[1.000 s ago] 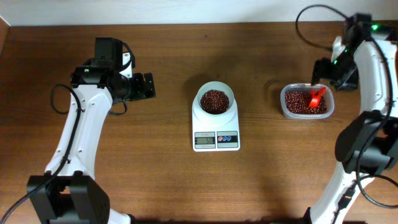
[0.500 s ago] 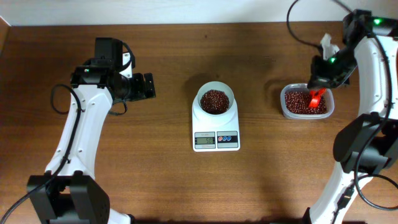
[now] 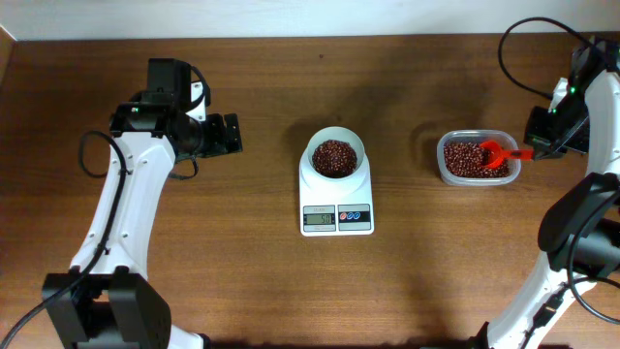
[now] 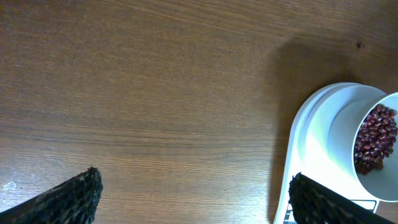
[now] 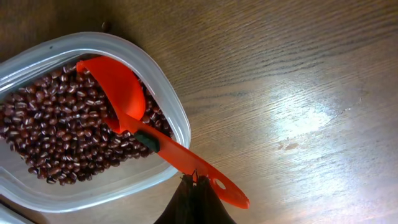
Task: Scoop item into bowl and weigh 50g on scale
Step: 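Lay the scoop in the tub and open the right gripper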
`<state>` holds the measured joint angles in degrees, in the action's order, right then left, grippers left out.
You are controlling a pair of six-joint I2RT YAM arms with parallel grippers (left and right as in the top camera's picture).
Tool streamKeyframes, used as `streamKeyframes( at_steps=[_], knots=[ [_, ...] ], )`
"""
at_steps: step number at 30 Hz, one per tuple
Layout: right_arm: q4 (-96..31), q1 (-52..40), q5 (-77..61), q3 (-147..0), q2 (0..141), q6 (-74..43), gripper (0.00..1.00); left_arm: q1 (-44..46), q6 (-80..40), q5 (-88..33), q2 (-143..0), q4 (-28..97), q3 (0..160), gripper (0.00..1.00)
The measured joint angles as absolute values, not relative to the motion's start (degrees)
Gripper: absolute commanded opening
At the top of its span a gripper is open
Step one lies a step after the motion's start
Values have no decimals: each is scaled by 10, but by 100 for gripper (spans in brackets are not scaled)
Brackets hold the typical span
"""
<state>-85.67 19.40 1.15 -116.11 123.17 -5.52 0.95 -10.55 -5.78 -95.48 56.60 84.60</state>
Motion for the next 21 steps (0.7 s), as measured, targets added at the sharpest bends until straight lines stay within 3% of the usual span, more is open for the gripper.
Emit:
streamKeyframes(
  at_steps=[6,12,13,14,15,18,19,21],
  knots=[
    [-824,194,38,-1161,1232,-108,9,10,-105,-58,-955,566,846,99],
    [-826,173,-18,-1212,1232,-107,13,10,-105,-58,-955,566,846,99],
    [-827,170,-23,-1212,1232,-103,21,10,-105,-58,-955,566,846,99],
    [-828,167,-26,-1212,1232,-101,45,10,-105,-58,-955,566,846,99],
    [-829,164,-29,-1212,1232,-100,63,10,-105,-58,-955,566,846,99],
    [-829,164,-46,-1212,1232,-97,81,10,-105,-58,-955,566,846,99],
    [-829,164,-53,-1212,1232,-93,98,10,-105,-58,-955,566,846,99],
    [-831,164,-60,-1212,1232,-92,99,10,-105,-58,-955,566,846,99]
  ],
)
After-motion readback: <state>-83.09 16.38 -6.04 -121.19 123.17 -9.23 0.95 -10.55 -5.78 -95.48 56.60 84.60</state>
